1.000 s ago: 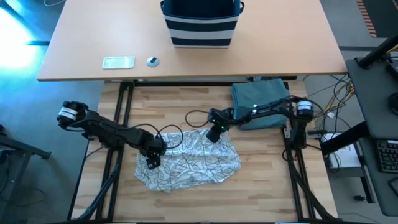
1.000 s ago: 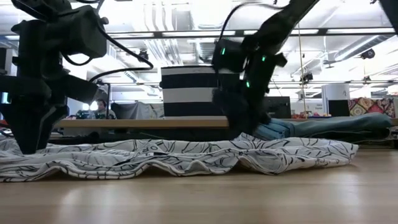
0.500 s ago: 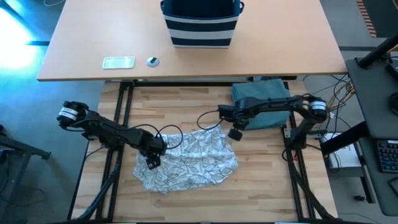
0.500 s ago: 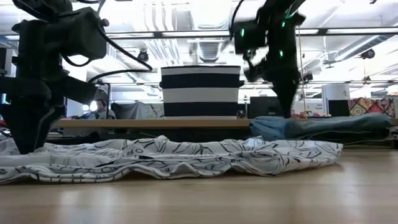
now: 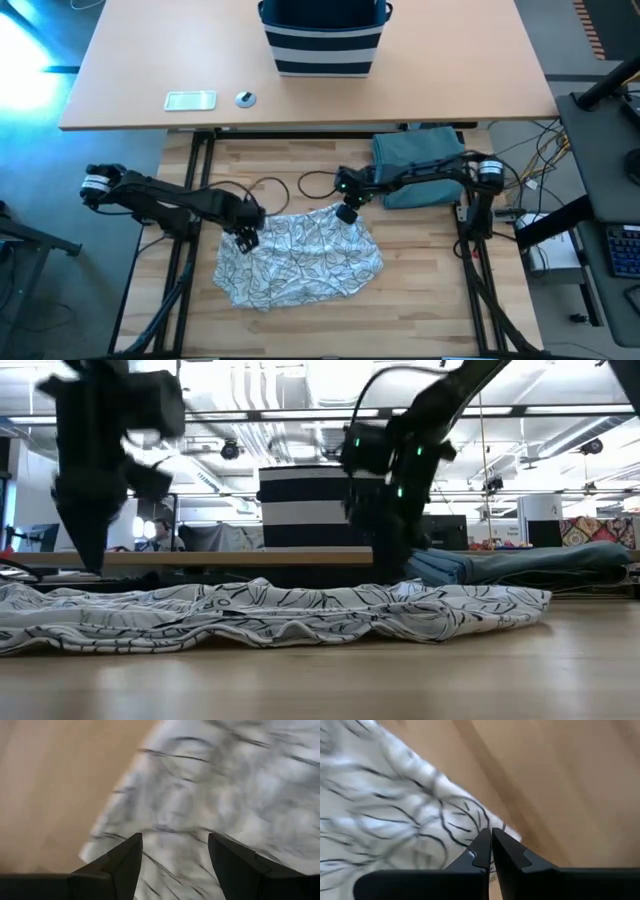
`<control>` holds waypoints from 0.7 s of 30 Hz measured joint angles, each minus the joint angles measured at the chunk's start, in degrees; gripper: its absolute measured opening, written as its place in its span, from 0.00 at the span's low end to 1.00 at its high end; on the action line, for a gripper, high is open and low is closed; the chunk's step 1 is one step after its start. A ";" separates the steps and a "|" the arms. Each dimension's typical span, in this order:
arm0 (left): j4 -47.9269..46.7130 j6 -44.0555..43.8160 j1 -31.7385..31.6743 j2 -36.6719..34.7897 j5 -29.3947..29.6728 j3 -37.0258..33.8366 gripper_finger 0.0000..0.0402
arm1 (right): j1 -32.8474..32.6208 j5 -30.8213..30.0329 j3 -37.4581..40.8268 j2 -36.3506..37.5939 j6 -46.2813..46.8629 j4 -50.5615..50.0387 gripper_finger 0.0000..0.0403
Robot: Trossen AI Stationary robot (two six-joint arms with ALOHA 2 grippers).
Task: Fold Laundry from Bin
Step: Fold the white shirt
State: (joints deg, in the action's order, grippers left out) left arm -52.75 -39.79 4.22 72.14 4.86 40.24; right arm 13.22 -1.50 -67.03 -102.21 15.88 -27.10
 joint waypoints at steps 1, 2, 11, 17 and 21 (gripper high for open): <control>1.33 -0.28 -1.55 -0.39 0.86 -1.95 0.52 | 0.22 0.02 -0.08 -1.25 0.24 -0.46 0.03; 2.77 -0.46 -2.94 -0.68 1.74 -3.89 0.52 | 0.50 0.02 -0.08 -2.26 0.69 -1.56 0.03; 1.99 -2.94 -11.36 -3.22 0.70 -8.58 0.52 | 4.67 -3.72 -0.59 -0.16 -0.29 -10.41 0.03; -3.86 -2.26 -14.26 -8.77 5.76 0.36 0.52 | 3.32 -1.64 -3.18 8.54 1.25 -7.59 0.03; -0.88 -0.13 -14.17 -11.03 4.16 1.62 0.52 | -1.39 1.95 -2.98 11.03 4.35 -6.87 0.03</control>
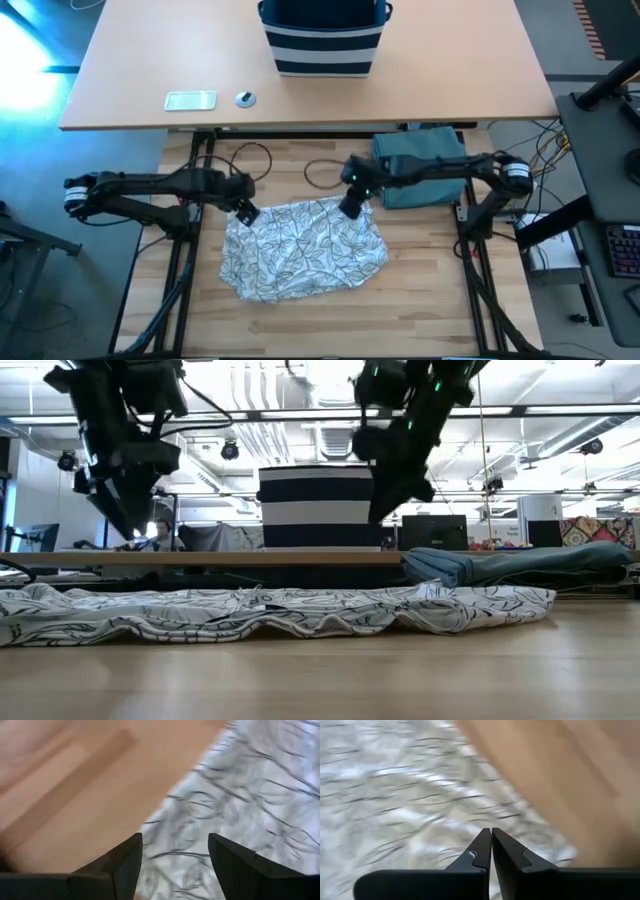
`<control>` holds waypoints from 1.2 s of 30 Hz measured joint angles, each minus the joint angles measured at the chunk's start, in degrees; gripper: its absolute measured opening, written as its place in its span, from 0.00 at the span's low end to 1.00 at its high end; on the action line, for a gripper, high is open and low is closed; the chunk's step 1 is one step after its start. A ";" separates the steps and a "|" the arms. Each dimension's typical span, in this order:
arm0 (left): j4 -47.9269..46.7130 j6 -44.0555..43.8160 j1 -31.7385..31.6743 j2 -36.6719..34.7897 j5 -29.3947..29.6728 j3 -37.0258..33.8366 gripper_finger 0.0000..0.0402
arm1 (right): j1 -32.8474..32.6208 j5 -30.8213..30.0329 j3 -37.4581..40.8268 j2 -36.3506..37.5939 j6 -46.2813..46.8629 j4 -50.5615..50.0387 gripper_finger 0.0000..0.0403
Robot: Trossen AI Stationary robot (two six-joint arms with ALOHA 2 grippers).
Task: Fold Laundry from Bin
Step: Fold the white shirt
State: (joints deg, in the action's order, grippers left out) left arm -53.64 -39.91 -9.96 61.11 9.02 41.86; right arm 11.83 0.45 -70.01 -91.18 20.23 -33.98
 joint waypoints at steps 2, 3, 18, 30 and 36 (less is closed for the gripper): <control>2.58 2.49 1.19 -0.21 -2.99 -1.49 0.52 | -3.28 0.82 0.05 0.36 1.22 0.10 0.03; 3.76 3.75 2.02 -0.18 -4.28 -2.73 0.52 | -5.11 1.16 0.39 0.23 1.85 0.27 0.03; 15.69 -5.31 20.01 5.98 -9.67 -17.27 0.52 | -18.58 3.33 2.94 -12.63 14.21 -6.20 0.03; 7.81 -13.62 27.48 4.66 -14.49 -0.45 0.52 | -6.73 -5.43 -2.79 -7.85 6.18 -12.53 0.03; 7.97 2.69 21.76 5.62 -5.14 -0.99 0.52 | -15.75 -0.26 -3.64 -7.41 18.46 -0.26 0.03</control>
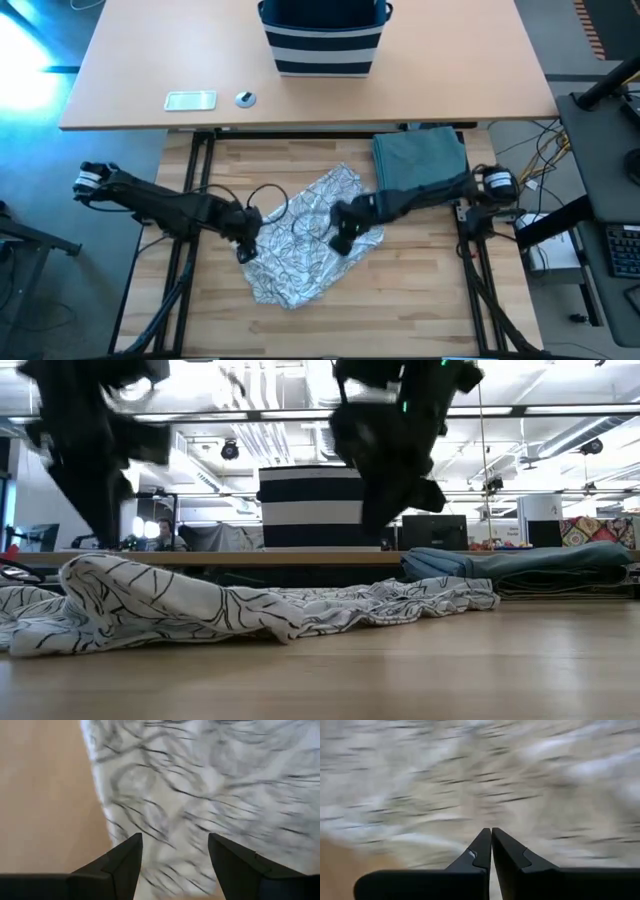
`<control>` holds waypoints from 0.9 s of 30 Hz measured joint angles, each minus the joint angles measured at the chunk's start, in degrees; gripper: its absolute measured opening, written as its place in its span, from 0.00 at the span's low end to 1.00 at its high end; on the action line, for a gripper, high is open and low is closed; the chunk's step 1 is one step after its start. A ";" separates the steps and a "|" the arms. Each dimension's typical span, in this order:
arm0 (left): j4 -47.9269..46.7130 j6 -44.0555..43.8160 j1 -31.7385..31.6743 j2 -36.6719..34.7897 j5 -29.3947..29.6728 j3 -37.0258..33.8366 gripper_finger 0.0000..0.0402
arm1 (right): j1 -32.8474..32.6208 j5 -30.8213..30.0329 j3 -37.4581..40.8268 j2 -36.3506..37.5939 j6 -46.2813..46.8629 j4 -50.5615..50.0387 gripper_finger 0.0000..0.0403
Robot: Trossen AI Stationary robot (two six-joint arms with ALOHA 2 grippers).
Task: Fold Laundry from Bin
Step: Fold the white shirt
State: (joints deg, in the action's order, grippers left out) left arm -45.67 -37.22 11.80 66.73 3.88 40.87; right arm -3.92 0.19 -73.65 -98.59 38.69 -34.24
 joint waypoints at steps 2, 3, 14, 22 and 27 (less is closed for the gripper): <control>4.80 4.53 -2.07 1.17 1.27 -3.82 0.52 | -3.49 0.97 -0.11 -1.36 4.37 4.26 0.03; 7.76 6.24 -2.79 2.03 1.31 -5.94 0.52 | -5.23 1.21 -0.20 -2.48 5.72 5.69 0.03; 14.05 -14.38 8.46 5.01 -6.99 -14.08 0.52 | -9.86 4.41 -0.44 -9.53 4.79 -10.90 0.03; 18.89 -32.26 25.79 5.18 1.11 -2.75 0.52 | -3.91 0.27 -2.17 -5.20 -9.72 -26.09 0.03; 3.50 -30.40 25.94 7.09 5.14 8.25 0.52 | -10.01 0.57 -2.88 -0.88 -7.51 -19.35 0.03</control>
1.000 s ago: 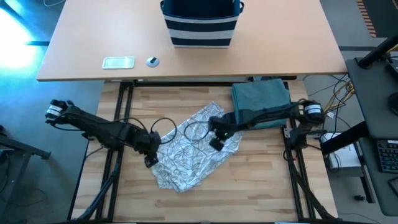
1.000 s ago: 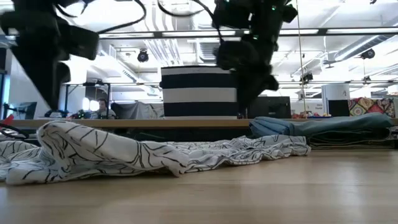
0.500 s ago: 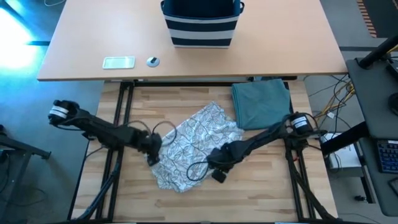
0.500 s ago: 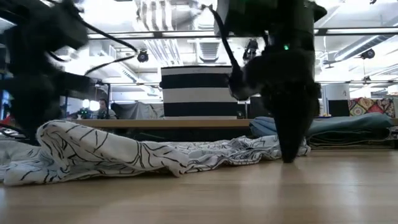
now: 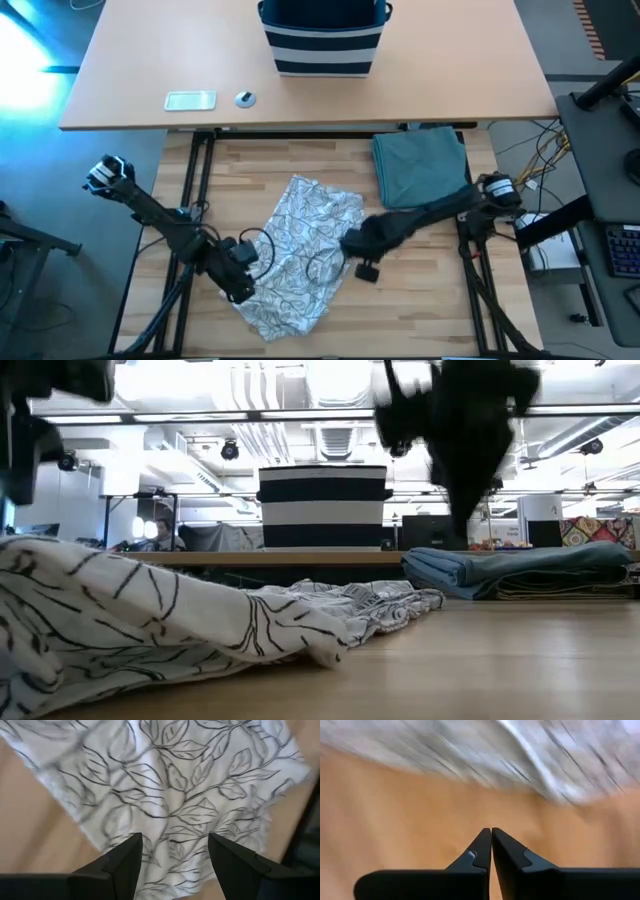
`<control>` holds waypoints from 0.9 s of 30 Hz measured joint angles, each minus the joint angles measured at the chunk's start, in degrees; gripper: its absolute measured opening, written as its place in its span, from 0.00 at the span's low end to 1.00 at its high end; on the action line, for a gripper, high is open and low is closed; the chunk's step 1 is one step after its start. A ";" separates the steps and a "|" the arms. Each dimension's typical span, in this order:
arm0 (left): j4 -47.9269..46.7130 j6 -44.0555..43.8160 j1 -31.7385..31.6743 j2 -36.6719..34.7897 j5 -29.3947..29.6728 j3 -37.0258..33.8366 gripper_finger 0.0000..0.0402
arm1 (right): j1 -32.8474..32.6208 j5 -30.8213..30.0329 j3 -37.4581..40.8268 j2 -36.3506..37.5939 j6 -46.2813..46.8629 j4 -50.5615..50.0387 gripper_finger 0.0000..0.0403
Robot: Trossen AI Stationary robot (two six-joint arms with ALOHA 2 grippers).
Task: Fold Laundry from Bin
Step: Fold the white shirt
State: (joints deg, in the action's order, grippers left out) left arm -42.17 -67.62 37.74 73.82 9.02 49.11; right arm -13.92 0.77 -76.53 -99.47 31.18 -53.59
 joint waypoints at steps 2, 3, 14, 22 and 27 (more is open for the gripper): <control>-4.20 2.69 0.12 1.41 1.54 3.94 0.52 | -3.48 -1.04 0.28 0.58 2.52 8.37 0.03; -5.61 3.86 0.11 1.97 2.00 5.66 0.52 | -5.23 -1.49 0.66 0.51 3.43 12.38 0.03; -10.63 8.91 -0.05 8.06 -1.22 -0.55 0.52 | -13.30 -14.15 -5.76 -18.92 18.41 39.54 0.03; -7.29 1.82 4.97 6.52 -12.33 -9.47 0.52 | -13.40 -8.19 -20.09 -23.37 19.28 2.68 0.03; 5.43 -2.53 10.08 4.90 -8.24 -8.63 0.52 | -13.55 -7.68 -24.30 -19.62 18.86 -14.89 0.03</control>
State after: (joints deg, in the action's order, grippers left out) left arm -36.74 -70.15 47.82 78.72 0.78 40.49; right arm -27.47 -6.91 -100.83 -119.10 50.04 -68.49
